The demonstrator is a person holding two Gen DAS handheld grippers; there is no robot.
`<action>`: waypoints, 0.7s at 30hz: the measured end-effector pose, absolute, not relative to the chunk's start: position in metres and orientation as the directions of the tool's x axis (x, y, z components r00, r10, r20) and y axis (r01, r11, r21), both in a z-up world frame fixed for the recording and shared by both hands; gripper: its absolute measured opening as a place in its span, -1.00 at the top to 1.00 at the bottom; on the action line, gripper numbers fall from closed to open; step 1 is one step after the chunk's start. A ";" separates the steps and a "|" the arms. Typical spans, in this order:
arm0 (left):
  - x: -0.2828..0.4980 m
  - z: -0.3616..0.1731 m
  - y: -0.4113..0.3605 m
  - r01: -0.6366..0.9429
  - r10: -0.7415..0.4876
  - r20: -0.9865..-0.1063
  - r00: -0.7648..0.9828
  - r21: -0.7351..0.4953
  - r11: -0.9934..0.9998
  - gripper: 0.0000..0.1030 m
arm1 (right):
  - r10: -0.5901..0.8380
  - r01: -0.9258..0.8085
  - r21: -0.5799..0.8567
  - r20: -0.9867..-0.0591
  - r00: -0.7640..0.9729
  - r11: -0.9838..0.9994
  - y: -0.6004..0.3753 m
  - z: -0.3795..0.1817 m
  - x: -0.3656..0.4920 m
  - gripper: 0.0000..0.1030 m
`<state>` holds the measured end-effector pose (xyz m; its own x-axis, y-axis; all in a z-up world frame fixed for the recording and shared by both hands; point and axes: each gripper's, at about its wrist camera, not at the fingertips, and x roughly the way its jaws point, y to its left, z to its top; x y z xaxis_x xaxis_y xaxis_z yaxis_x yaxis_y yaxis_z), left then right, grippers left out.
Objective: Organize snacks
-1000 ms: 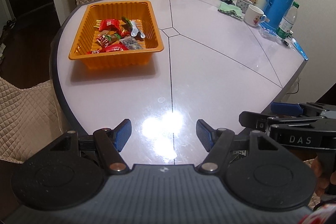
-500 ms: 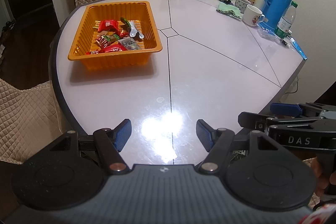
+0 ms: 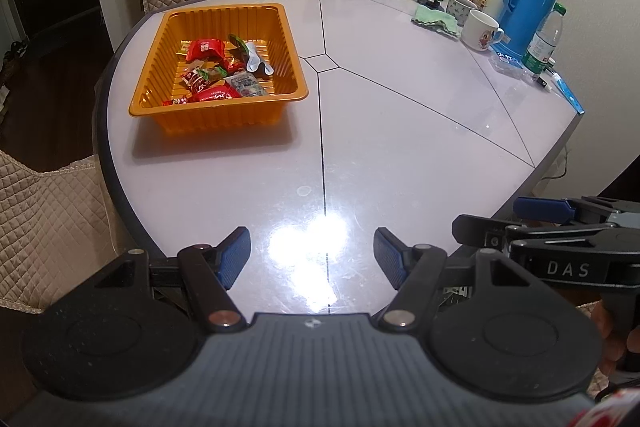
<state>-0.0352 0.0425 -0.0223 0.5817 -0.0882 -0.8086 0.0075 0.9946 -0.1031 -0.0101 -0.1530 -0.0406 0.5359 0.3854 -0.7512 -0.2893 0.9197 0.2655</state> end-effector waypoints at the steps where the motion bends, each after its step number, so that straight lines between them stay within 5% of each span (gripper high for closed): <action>1: -0.035 -0.022 0.043 0.007 -0.088 -0.808 0.582 -0.103 0.995 -0.28 | 0.385 -0.289 0.266 -0.751 0.536 0.920 -0.153 -0.041 -0.010 -0.60; 21: -0.036 -0.021 0.043 0.006 -0.087 -0.807 0.584 -0.102 0.995 -0.29 | 0.390 -0.296 0.266 -0.749 0.536 0.917 -0.153 -0.040 -0.012 -0.60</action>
<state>-0.0357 0.0426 -0.0207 0.5843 -0.0868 -0.8069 0.0064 0.9947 -0.1024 -0.0121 -0.1528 -0.0398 0.5355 0.3897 -0.7492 -0.2959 0.9175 0.2658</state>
